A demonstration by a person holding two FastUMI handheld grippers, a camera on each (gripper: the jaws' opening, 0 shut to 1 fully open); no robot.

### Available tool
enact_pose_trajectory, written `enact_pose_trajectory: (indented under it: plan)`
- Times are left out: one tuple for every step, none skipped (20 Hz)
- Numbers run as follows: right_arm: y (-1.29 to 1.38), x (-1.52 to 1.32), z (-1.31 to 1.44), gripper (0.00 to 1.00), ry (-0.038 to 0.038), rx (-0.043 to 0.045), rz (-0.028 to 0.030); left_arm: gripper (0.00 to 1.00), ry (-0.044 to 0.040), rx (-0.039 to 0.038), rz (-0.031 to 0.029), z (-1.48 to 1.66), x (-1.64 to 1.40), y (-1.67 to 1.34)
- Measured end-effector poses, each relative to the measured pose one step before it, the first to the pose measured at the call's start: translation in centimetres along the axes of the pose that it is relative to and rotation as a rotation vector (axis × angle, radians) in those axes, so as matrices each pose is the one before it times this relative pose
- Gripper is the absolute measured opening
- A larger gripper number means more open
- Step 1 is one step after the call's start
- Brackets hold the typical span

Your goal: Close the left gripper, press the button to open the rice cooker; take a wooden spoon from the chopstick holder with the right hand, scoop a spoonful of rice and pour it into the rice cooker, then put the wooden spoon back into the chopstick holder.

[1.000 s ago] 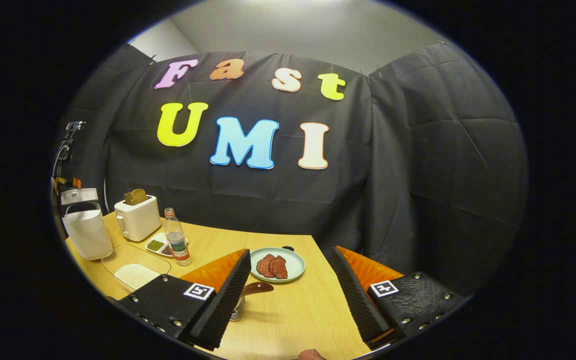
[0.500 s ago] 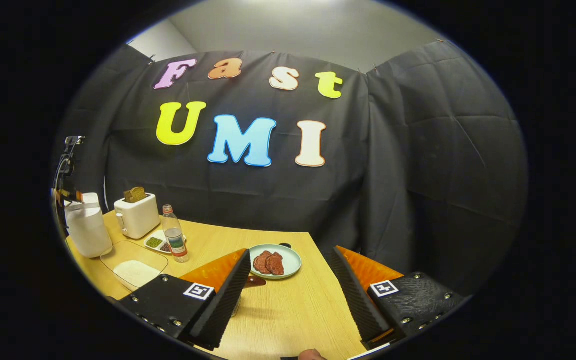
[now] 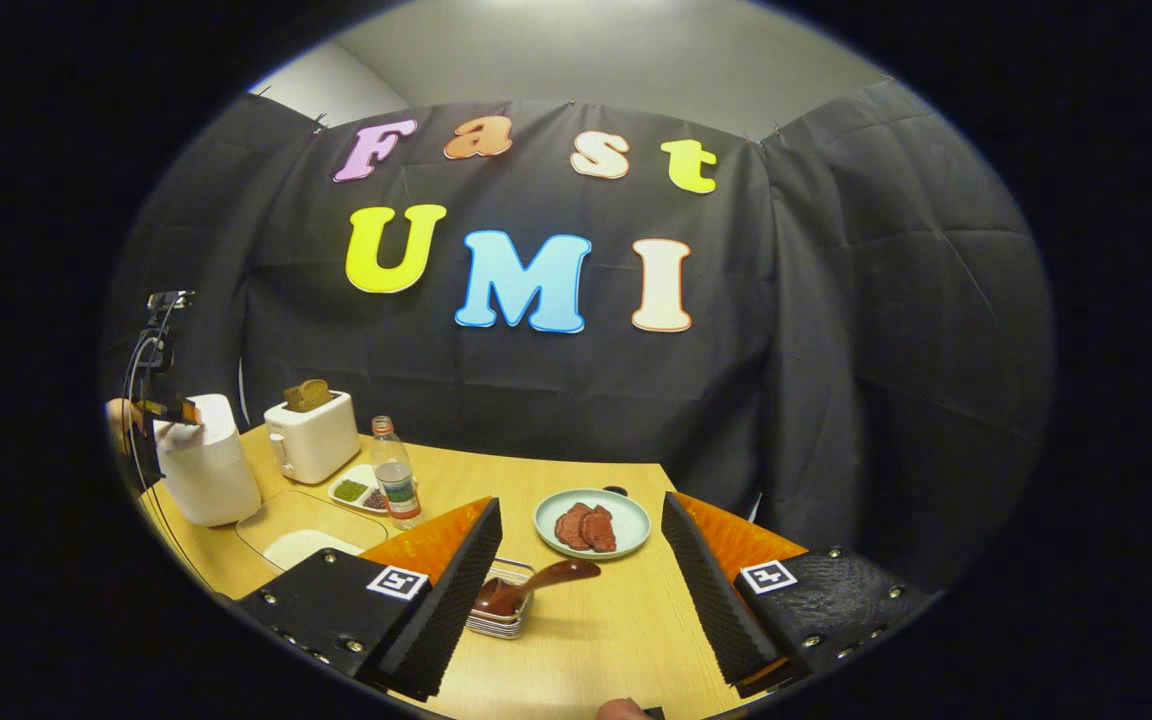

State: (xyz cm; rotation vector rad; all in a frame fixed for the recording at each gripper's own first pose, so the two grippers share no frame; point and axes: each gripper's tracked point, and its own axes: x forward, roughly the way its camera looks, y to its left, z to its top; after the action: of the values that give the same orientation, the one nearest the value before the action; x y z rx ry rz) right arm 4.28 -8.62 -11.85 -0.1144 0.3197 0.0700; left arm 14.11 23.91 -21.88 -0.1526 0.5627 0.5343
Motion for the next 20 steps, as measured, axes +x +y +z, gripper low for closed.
enact_pose_trajectory:
  plan:
    - [0.853, -0.083, 0.711, 0.98, -0.01456, -0.00696, 0.01416, 0.99, -0.01279, -0.00918, -0.01640, -0.035, -0.352, -0.083]
    - [0.990, 0.021, 0.752, 0.98, -0.01489, -0.00476, 0.01391, 0.99, -0.02013, -0.01791, -0.00933, 0.193, -0.242, 0.102]
    - [0.980, 0.038, 0.759, 0.98, -0.01098, -0.00398, 0.01590, 0.99, -0.03758, -0.00894, -0.01277, 0.698, -0.422, 0.062]
    - [1.006, 0.037, 0.661, 0.98, -0.01148, -0.00364, 0.01248, 1.00, -0.03862, 0.00967, -0.01714, 0.919, -0.584, -0.035]
    - [0.875, -0.015, 0.819, 0.98, -0.01178, -0.00372, 0.01093, 0.98, -0.04535, 0.02614, -0.01933, 1.100, -0.962, -0.107]
    - [0.804, -0.088, 0.742, 0.98, -0.01130, 0.00059, 0.01085, 0.98, -0.05551, 0.03569, -0.02749, 1.479, -1.395, -0.285]
    - [0.952, -0.093, 0.836, 0.98, -0.01521, 0.00766, 0.01166, 0.98, -0.04911, 0.02941, -0.02950, 1.340, -1.330, -0.470]
    - [1.030, -0.134, 0.760, 0.98, -0.01470, 0.01290, 0.01171, 0.98, -0.04815, 0.03020, -0.02600, 1.507, -1.440, -0.532]
    - [1.043, -0.072, 0.733, 0.98, -0.01460, 0.01310, 0.01370, 0.98, -0.05013, 0.01875, -0.03098, 1.489, -1.681, -0.640]
    - [0.866, -0.005, 0.630, 0.98, -0.01567, 0.00432, 0.00627, 0.97, -0.04293, 0.00495, -0.03152, 1.493, -1.400, -0.810]
    - [0.625, 0.082, 0.597, 0.98, -0.01386, -0.00343, -0.00121, 0.97, -0.03638, -0.00511, -0.03468, 1.204, -1.332, -0.969]
    - [0.311, -0.051, 0.157, 0.97, -0.01107, -0.00407, -0.00389, 0.97, -0.02567, -0.00753, -0.02176, 1.058, -1.292, -0.688]
    - [0.554, -0.179, 0.374, 0.98, -0.00991, 0.00118, -0.00075, 0.98, -0.02039, -0.00480, -0.01818, 0.694, -1.086, -0.461]
    - [0.646, -0.206, 0.142, 0.97, -0.00888, 0.00702, 0.00136, 0.98, -0.01581, -0.00845, -0.01540, 0.860, -0.993, -0.576]
    - [0.448, -0.237, 0.120, 0.98, -0.00782, 0.01001, 0.00019, 0.98, -0.01807, -0.00612, -0.01361, 0.969, -0.811, -0.542]
    - [0.298, -0.174, 0.190, 0.98, -0.00610, 0.01026, -0.00261, 0.98, -0.01629, -0.00478, -0.01329, 0.961, -0.912, -0.527]
    - [0.062, -0.235, -0.014, 0.98, -0.00884, 0.01366, -0.00703, 0.98, -0.01930, -0.00299, -0.01720, 0.755, -1.696, -0.419]
    - [0.056, -0.092, 0.038, 0.98, -0.00727, 0.01657, -0.00489, 0.98, -0.02583, 0.00399, -0.02193, 0.970, -1.068, -0.755]
    - [0.127, -0.188, 0.014, 0.98, -0.00379, 0.01734, -0.00059, 0.98, -0.02724, 0.01585, -0.02140, 0.892, -0.955, -0.778]
    - [0.067, -0.035, -0.168, 0.98, 0.00036, 0.01385, 0.00268, 0.99, -0.02063, 0.02233, -0.02085, 0.738, -0.891, -0.638]
